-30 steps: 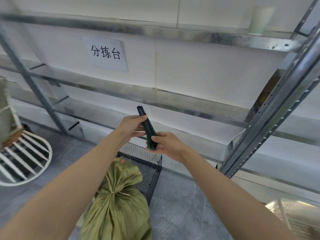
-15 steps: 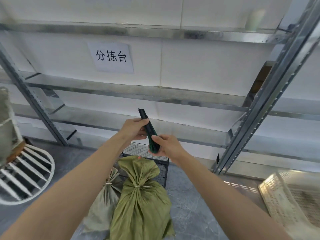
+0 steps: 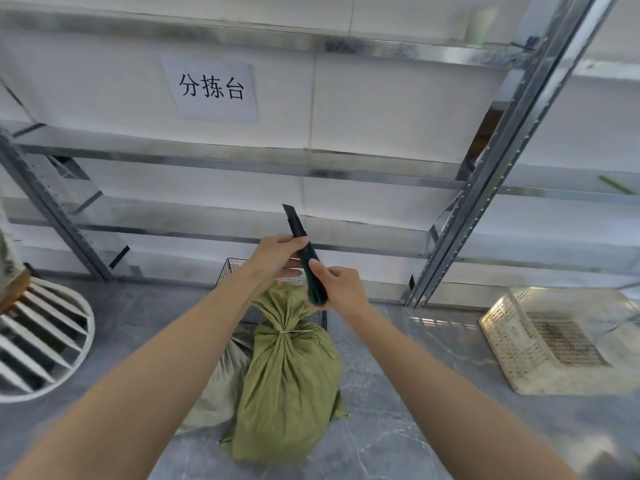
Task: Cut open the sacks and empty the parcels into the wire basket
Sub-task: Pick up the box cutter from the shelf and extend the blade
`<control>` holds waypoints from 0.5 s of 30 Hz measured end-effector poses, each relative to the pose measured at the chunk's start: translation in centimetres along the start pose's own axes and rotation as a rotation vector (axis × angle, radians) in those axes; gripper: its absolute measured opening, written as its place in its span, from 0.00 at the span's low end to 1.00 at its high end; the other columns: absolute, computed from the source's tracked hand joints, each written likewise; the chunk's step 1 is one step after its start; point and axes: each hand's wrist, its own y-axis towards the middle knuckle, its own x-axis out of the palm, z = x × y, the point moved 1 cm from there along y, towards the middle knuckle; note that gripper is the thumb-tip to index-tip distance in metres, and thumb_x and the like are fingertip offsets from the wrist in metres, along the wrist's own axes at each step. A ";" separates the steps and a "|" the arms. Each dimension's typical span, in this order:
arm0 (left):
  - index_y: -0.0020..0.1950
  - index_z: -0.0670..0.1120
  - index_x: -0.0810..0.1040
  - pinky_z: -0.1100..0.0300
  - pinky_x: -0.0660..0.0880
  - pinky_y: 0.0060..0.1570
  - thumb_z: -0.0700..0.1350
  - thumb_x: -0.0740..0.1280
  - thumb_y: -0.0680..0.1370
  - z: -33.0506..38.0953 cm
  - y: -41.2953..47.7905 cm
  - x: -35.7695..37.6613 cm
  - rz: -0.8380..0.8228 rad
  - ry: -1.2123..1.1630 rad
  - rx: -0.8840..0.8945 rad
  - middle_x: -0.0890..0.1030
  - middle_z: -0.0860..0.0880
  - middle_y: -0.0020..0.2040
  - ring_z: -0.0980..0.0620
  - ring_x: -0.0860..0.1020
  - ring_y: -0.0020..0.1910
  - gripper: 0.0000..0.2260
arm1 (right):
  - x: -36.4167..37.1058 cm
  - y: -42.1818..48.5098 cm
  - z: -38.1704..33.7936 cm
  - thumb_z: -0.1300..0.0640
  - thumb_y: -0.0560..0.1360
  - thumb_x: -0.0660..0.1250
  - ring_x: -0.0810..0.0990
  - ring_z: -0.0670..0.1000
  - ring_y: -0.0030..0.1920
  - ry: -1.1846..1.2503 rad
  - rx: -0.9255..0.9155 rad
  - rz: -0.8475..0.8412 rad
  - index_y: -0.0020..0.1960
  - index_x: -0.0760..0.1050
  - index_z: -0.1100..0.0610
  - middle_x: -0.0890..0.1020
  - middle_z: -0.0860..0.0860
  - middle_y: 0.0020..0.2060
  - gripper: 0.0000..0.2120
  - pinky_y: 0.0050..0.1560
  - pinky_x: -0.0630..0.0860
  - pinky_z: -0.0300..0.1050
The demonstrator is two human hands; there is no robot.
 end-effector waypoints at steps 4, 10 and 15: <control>0.47 0.45 0.80 0.55 0.79 0.47 0.47 0.66 0.78 -1.3 -1.9 1.2 0.001 -0.003 -0.009 0.84 0.47 0.44 0.48 0.82 0.43 0.06 | -0.7 -2.1 1.4 0.50 0.75 0.70 0.80 0.52 0.25 -0.009 0.002 0.015 0.37 0.74 0.66 0.78 0.59 0.29 0.19 0.27 0.79 0.45; 0.48 0.47 0.81 0.57 0.80 0.45 0.48 0.67 0.77 -3.9 -4.4 2.5 0.019 0.015 -0.051 0.85 0.48 0.43 0.51 0.83 0.42 0.06 | -2.0 -3.9 4.6 0.49 0.73 0.72 0.80 0.57 0.28 -0.003 0.066 -0.003 0.34 0.73 0.64 0.77 0.59 0.28 0.20 0.36 0.82 0.56; 0.51 0.44 0.81 0.61 0.79 0.39 0.48 0.68 0.77 -5.4 -5.9 2.4 0.033 0.006 -0.081 0.85 0.46 0.43 0.50 0.83 0.41 0.09 | -1.5 -4.9 6.6 0.45 0.72 0.72 0.80 0.58 0.32 -0.023 0.067 -0.009 0.36 0.75 0.64 0.77 0.62 0.32 0.21 0.37 0.81 0.59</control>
